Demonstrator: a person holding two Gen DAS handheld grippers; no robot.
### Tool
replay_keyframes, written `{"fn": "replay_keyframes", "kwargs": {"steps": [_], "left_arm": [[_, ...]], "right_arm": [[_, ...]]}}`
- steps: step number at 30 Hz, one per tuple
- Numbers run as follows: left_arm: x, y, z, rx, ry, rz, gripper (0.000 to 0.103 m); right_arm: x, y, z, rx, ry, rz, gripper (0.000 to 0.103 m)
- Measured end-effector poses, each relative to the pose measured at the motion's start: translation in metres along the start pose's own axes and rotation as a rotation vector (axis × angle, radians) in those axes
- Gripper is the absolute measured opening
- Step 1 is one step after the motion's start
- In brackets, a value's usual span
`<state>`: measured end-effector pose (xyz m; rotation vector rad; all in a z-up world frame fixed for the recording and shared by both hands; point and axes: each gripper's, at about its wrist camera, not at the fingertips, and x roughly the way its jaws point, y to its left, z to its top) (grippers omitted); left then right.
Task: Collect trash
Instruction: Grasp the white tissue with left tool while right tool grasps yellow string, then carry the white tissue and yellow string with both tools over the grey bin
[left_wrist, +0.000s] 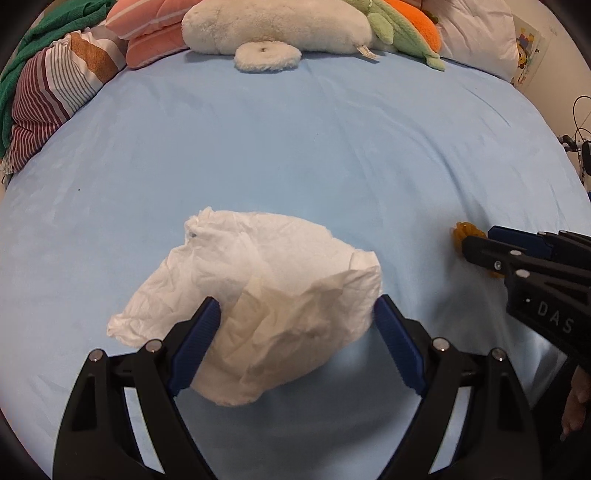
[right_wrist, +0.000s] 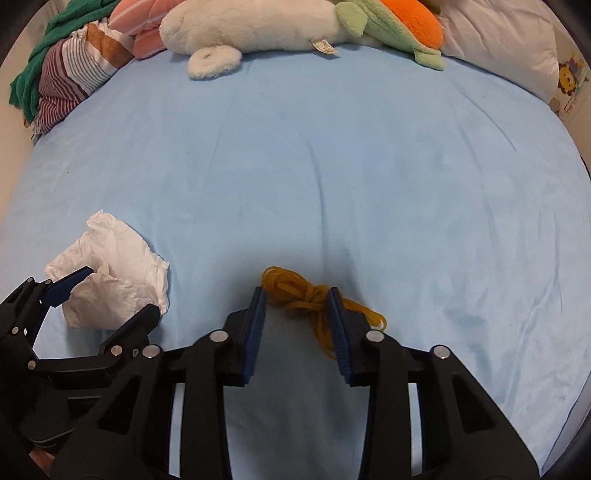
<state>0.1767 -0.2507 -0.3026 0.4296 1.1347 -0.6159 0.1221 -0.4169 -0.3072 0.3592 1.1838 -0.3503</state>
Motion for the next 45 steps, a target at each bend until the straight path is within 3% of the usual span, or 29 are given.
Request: {"fn": "replay_keyframes", "kwargs": {"steps": [1,3,5,11,20,32,45], "left_arm": [[0.000,0.000,0.000,-0.004,-0.002,-0.002,0.082],[-0.001,0.003,0.001,-0.015,-0.009,0.001,0.069],[-0.004,0.007,0.002,-0.024,-0.016,-0.008,0.046],[-0.012,0.016,0.005,-0.083,-0.001,-0.064,0.025],[-0.044,0.008,-0.001,-0.085,-0.031,-0.088,0.024],[-0.065,-0.005,-0.017,-0.063,-0.039,-0.092,0.024],[-0.127,-0.029,-0.011,0.006,-0.113,-0.090,0.024]], "right_arm": [[-0.001,-0.002,0.001,0.007,-0.003,0.008,0.022],[-0.002,-0.005,0.002,0.023,-0.003,0.014,0.016],[-0.003,-0.009,0.003,0.040,-0.005,0.029,0.009],[-0.009,-0.008,0.004,0.043,-0.018,0.080,0.002],[-0.026,0.001,-0.001,0.017,-0.042,0.151,0.002],[-0.053,0.010,-0.008,-0.032,-0.091,0.175,0.002],[-0.151,-0.004,-0.016,-0.072,-0.235,0.215,0.002]]}}
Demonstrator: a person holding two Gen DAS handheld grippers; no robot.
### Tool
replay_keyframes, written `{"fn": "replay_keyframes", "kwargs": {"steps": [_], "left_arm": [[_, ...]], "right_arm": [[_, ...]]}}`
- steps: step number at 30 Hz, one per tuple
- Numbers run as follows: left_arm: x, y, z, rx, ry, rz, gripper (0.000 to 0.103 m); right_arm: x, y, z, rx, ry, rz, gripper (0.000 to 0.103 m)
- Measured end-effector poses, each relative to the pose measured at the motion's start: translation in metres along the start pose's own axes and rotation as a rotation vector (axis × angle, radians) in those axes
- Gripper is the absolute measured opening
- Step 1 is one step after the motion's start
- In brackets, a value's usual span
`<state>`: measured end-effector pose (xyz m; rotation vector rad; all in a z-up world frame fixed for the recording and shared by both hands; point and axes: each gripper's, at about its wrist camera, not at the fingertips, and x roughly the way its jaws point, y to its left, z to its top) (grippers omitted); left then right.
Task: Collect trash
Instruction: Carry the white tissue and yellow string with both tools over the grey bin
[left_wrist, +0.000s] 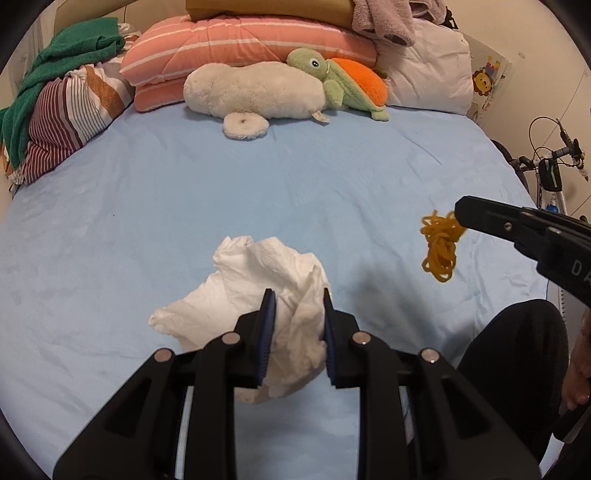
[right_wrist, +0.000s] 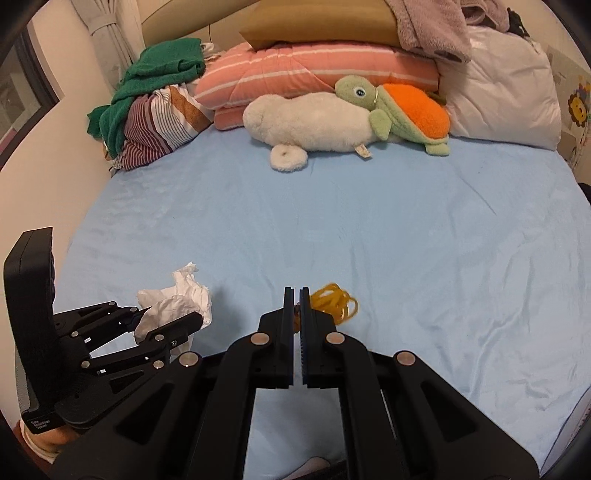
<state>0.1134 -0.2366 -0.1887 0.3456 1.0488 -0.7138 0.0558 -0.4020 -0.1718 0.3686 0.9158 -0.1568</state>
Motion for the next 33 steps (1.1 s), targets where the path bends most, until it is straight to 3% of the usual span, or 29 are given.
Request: {"fn": "replay_keyframes", "kwargs": {"steps": [11,23,33], "left_arm": [[-0.051,-0.074,0.027,0.160,-0.066,-0.057,0.024],[-0.095,-0.199,0.052,0.398,-0.133,-0.198,0.024],[-0.143,-0.322,0.073,0.622,-0.198,-0.326,0.024]], "right_arm": [[-0.116,-0.034,-0.017,-0.011,-0.134,-0.069,0.002],[-0.256,-0.123,-0.060,0.109,-0.257,-0.243,0.002],[-0.384,-0.184,-0.103,0.168,-0.376,-0.516,0.002]]}}
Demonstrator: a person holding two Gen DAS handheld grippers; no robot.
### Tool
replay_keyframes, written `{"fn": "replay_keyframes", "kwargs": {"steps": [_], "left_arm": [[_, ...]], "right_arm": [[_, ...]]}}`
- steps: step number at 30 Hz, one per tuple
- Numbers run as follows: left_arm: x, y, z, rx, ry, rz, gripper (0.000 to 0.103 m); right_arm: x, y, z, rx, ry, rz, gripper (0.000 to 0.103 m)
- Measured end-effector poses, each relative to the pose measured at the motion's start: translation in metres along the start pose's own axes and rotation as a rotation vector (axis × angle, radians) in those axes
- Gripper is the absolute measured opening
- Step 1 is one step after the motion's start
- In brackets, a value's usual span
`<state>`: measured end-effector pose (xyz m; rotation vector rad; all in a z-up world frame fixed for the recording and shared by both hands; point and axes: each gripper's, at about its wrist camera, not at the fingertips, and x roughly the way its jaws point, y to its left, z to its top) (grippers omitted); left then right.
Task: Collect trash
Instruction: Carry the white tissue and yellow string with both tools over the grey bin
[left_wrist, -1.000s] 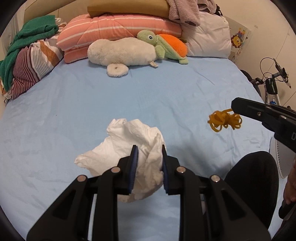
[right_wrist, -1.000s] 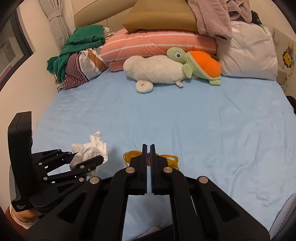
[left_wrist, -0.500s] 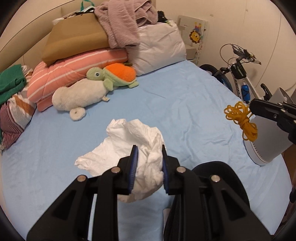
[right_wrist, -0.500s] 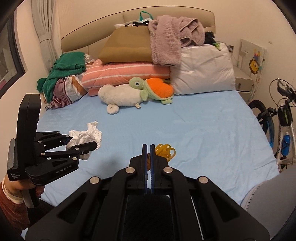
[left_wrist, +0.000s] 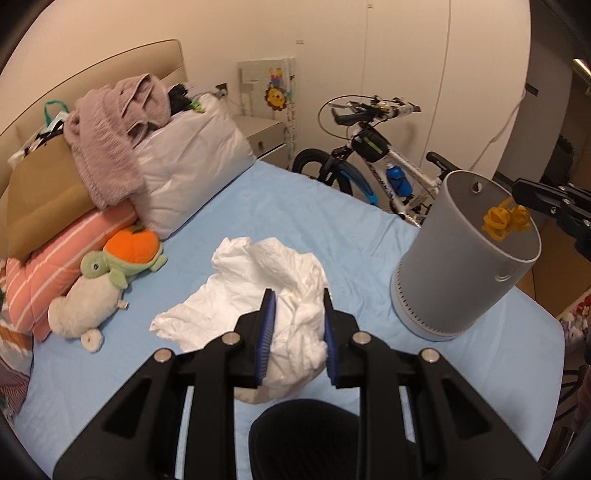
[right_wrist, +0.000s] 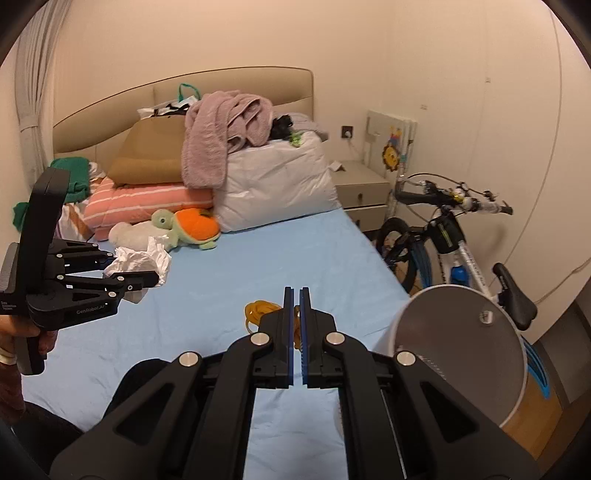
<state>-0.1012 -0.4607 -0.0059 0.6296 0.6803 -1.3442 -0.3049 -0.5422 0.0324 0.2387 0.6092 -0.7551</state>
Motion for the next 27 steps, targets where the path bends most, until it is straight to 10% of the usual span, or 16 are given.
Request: {"fn": "replay_keyframes", "kwargs": {"steps": [15,27], "left_arm": [[0.034,-0.140,0.085,0.211,-0.006,-0.211,0.024],[0.066,-0.196,0.106,0.266,0.034,-0.289,0.024]], "right_arm": [[-0.067,-0.130,-0.005,0.077,-0.092,-0.220,0.002],[-0.063,-0.178,-0.013,0.129,-0.073,-0.239,0.002]]}}
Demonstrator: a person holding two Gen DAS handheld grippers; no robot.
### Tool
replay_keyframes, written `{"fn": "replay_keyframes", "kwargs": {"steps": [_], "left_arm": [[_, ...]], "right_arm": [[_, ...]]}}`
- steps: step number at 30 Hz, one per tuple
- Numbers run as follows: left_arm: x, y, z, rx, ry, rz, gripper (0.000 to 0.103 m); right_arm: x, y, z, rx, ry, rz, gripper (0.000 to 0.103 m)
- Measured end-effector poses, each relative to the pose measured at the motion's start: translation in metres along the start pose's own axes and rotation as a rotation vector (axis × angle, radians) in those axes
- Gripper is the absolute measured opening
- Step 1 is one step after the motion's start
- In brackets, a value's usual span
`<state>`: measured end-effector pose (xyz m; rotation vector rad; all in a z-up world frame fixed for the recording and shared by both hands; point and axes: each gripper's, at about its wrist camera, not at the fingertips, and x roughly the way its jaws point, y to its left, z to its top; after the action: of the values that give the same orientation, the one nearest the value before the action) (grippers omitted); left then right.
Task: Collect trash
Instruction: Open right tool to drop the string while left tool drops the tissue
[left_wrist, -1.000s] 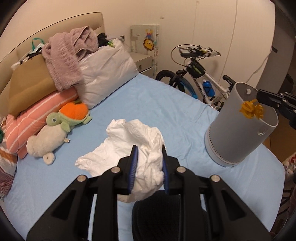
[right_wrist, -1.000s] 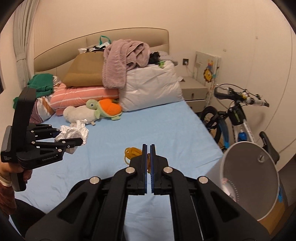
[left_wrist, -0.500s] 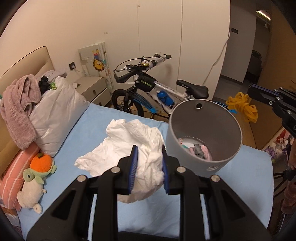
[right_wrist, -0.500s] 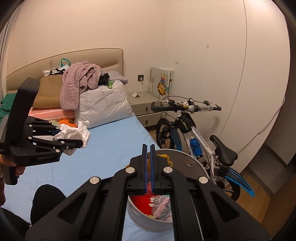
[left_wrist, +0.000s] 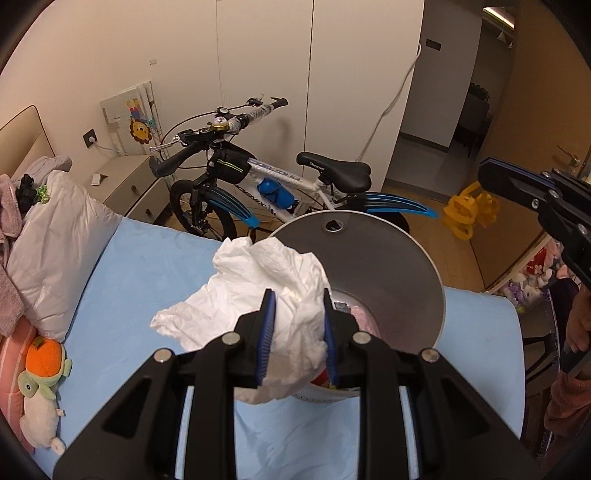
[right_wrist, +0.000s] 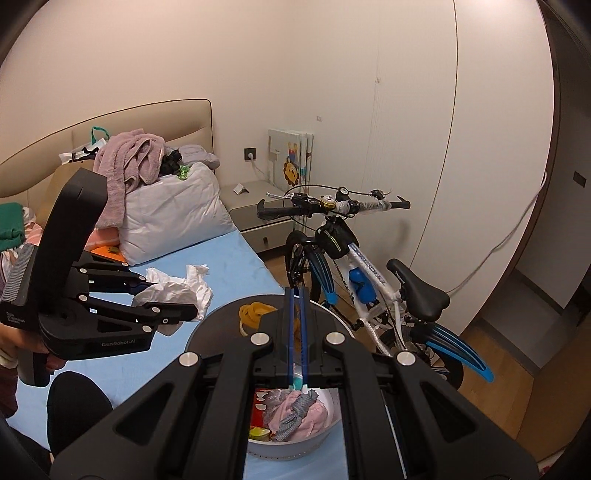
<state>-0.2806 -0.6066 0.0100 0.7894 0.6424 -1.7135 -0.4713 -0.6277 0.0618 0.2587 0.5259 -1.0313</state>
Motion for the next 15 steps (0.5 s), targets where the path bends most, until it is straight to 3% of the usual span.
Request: {"fn": "replay_keyframes", "kwargs": {"steps": [8,9,11,13,15], "left_arm": [[0.015,-0.008,0.008,0.017,-0.007,-0.001,0.031],[0.016,-0.009,0.008,0.023,-0.007,-0.003,0.035],[0.018,-0.012,0.008,0.029,-0.010,-0.007,0.056],[0.019,-0.015,0.009,0.033,-0.023,-0.004,0.071],[0.019,-0.017,0.011,0.045,-0.035,-0.001,0.073]], "right_arm": [[0.022,-0.007,-0.003,0.029,0.045,0.029,0.003],[0.024,-0.008,-0.003,0.037,0.049,0.036,0.006],[0.028,-0.010,-0.003,0.048,0.053,0.042,0.012],[0.032,-0.010,-0.002,0.049,0.052,0.038,0.025],[0.033,-0.011,-0.002,0.047,0.048,0.035,0.031]]}}
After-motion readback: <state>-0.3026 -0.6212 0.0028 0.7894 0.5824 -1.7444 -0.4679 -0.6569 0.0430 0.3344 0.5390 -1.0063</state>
